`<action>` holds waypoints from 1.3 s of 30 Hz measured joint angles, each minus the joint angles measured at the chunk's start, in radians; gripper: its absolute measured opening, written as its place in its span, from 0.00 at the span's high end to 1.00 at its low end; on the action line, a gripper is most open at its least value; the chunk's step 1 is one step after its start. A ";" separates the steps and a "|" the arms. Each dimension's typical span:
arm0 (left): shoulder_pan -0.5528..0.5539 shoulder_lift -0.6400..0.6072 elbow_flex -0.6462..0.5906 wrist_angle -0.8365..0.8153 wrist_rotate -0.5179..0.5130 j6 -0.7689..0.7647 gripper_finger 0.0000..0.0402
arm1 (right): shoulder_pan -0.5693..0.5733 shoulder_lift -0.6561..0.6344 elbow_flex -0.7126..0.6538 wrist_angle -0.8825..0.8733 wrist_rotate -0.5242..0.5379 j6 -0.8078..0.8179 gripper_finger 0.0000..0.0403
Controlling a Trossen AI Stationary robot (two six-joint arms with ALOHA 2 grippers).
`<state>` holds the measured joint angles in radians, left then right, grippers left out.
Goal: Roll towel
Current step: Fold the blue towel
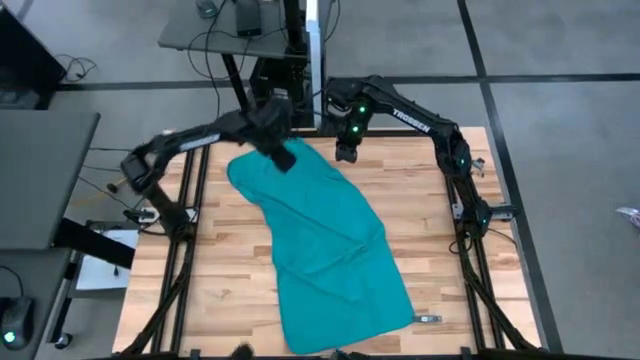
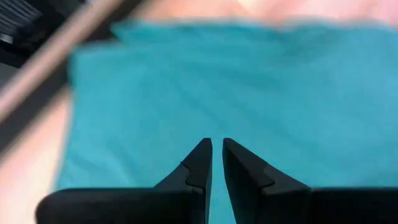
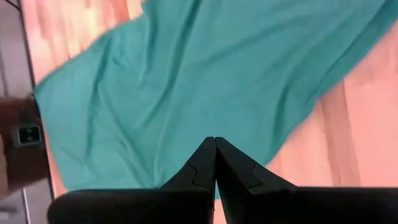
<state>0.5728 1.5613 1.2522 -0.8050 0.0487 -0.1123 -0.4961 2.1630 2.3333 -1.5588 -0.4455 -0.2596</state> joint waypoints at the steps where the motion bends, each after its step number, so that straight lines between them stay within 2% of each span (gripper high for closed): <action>1: -0.034 -0.043 -0.041 0.003 -0.001 -0.023 0.95 | 0.017 -0.001 0.000 0.001 0.005 0.010 1.00; 4: -0.137 -0.171 -0.179 0.014 -0.003 -0.126 0.95 | 0.086 -0.010 0.000 0.003 0.017 0.051 1.00; 6: -0.215 -0.255 -0.277 0.054 -0.002 -0.225 0.95 | 0.146 -0.012 0.000 0.008 0.074 0.084 1.00; 8: -0.296 -0.327 -0.373 0.120 -0.002 -0.317 0.95 | 0.211 -0.011 0.000 0.016 0.137 0.121 1.00; 11: -0.418 -0.400 -0.495 0.268 0.015 -0.415 0.95 | 0.310 -0.011 0.000 0.039 0.161 0.170 1.00; 16: -0.584 -0.427 -0.616 0.486 0.055 -0.474 0.95 | 0.469 -0.015 0.000 0.081 0.166 0.233 1.00; 18: -0.627 -0.417 -0.636 0.581 0.057 -0.490 0.95 | 0.526 -0.032 0.000 0.081 0.213 0.262 1.00; 20: -0.651 -0.412 -0.652 0.654 0.054 -0.496 0.95 | 0.585 -0.061 0.000 0.070 0.309 0.303 1.00; 25: -0.663 -0.390 -0.657 0.784 0.025 -0.540 0.94 | 0.734 -0.152 0.000 0.020 0.542 0.412 1.00; 28: -0.664 -0.379 -0.638 0.793 0.037 -0.517 0.90 | 0.827 -0.211 0.001 0.000 0.613 0.498 1.00; 31: -0.680 -0.360 -0.591 0.800 0.063 -0.513 0.81 | 0.927 -0.257 -0.007 -0.004 0.662 0.574 1.00; 36: -0.755 -0.308 -0.453 0.758 0.074 -0.461 0.62 | 1.110 -0.389 -0.173 -0.009 0.805 0.788 1.00; 39: -0.831 -0.242 -0.320 0.614 -0.011 -0.430 0.55 | 1.239 -0.483 -0.334 0.002 0.878 0.956 1.00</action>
<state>-0.2580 1.3191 0.9326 -0.1911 0.0379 -0.5419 0.7426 1.6802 1.9994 -1.5565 0.4321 0.6962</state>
